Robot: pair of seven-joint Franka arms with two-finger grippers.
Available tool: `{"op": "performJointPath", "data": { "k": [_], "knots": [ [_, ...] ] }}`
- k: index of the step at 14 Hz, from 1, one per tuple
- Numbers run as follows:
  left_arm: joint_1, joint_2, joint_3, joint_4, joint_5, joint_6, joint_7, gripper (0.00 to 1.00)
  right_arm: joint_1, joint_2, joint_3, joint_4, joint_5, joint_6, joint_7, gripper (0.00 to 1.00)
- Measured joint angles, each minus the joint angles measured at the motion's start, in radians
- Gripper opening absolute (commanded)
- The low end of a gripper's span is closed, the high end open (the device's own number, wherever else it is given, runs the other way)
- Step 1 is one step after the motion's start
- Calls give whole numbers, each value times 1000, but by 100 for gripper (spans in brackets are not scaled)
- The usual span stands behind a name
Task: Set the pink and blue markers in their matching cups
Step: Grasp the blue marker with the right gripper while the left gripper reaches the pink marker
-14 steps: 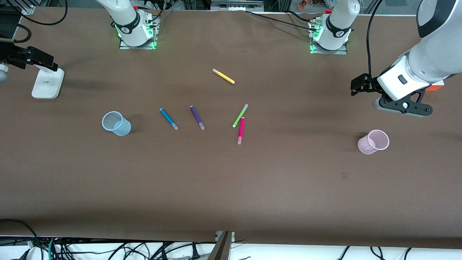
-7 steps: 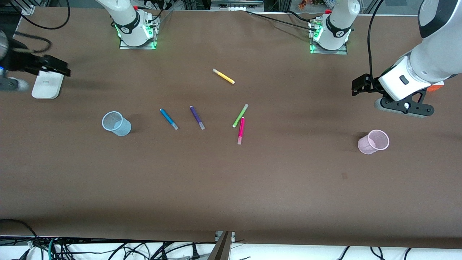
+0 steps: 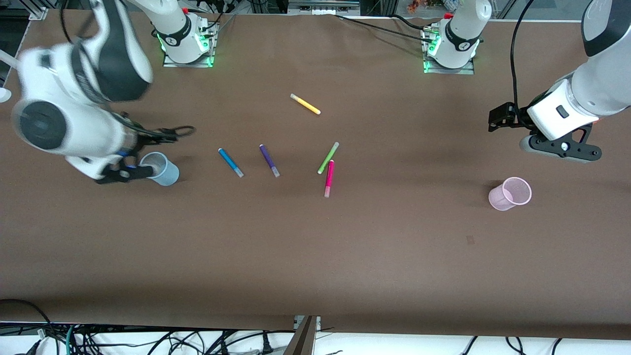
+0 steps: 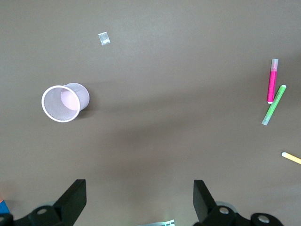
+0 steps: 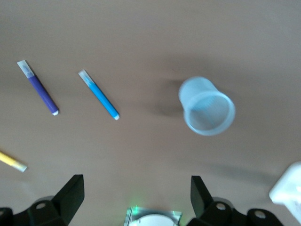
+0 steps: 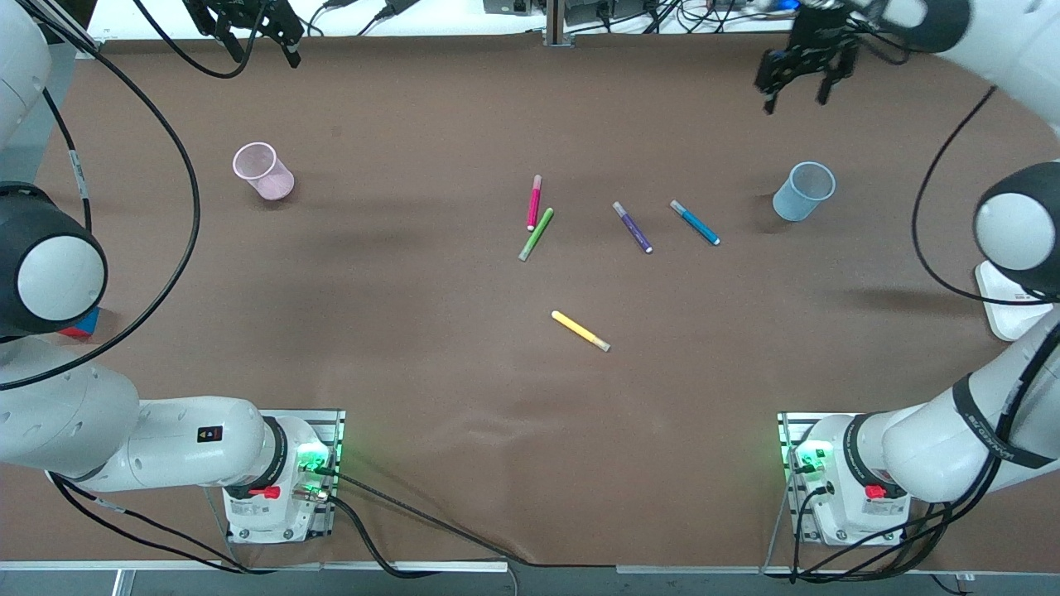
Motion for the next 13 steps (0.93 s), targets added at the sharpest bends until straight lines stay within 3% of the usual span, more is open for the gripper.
{"op": "performJointPath", "data": {
  "k": [3,7,13],
  "knots": [
    [-2,2,-6,-4,-51,0,-12,100,78,85,1,-66,0,160,-18,100],
    [-42,40,-31,-12,-90,46,-122,100,104,101,16,-240,0,425,-37,100],
    [-239,212,-48,-26,-90,245,-410,100,114,154,52,-383,-1,704,-69,100]
  ]
}}
